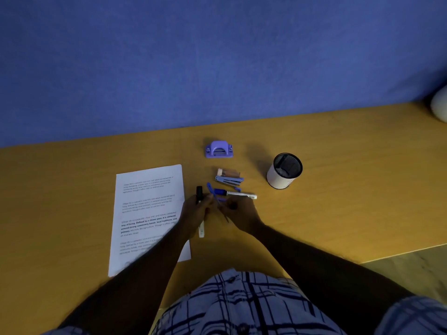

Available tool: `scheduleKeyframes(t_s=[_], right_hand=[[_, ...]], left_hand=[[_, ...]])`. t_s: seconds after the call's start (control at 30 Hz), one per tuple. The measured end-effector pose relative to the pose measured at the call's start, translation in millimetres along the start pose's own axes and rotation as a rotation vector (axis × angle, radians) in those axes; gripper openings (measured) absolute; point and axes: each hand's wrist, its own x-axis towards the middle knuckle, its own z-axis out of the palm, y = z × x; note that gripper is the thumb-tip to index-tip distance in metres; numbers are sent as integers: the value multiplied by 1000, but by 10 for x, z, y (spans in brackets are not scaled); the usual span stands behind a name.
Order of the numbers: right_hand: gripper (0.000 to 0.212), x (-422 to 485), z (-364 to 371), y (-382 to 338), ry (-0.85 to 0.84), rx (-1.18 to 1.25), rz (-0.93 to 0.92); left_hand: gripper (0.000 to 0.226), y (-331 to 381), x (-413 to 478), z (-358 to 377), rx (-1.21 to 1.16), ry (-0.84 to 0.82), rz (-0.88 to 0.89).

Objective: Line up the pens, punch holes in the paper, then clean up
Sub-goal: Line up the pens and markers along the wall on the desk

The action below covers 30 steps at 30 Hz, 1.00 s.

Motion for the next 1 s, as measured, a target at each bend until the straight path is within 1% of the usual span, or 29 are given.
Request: scheduleKeyframes(t_s=[0.23,0.33,0.43,0.47,0.57,0.7,0.8,0.87,0.93,1.0], right_hand=[[21,-31,-34,68,-20,40,31],[12,-53,-91,91,-17,57,19],[6,-50,-70,79,-127,45,53],[5,-46,-44,74,-141,49,65],[6,-29,10,62,-108,17,38],[9,-22,-1,66,-139,-19,4],[12,7,-55,55,-124,-133,-44],[17,32,-106,54,-104,-271,-84],[26,80,-142,43,-142,-411,-119],[32,158,-142,35,-192,-570,-214]], left_hand=[[14,27,-47,55,6,-67,22],[12,22,-60,48,-22,-84,31],[15,-12,-85,125,4,-161,3],[15,-29,-85,162,15,-153,7],[14,-43,-85,213,45,-132,39],[14,-47,-62,184,102,-105,40],[14,8,-45,138,174,-115,72],[16,28,-25,95,255,-77,89],[19,32,-6,40,288,-44,67],[19,17,12,-14,304,-29,42]])
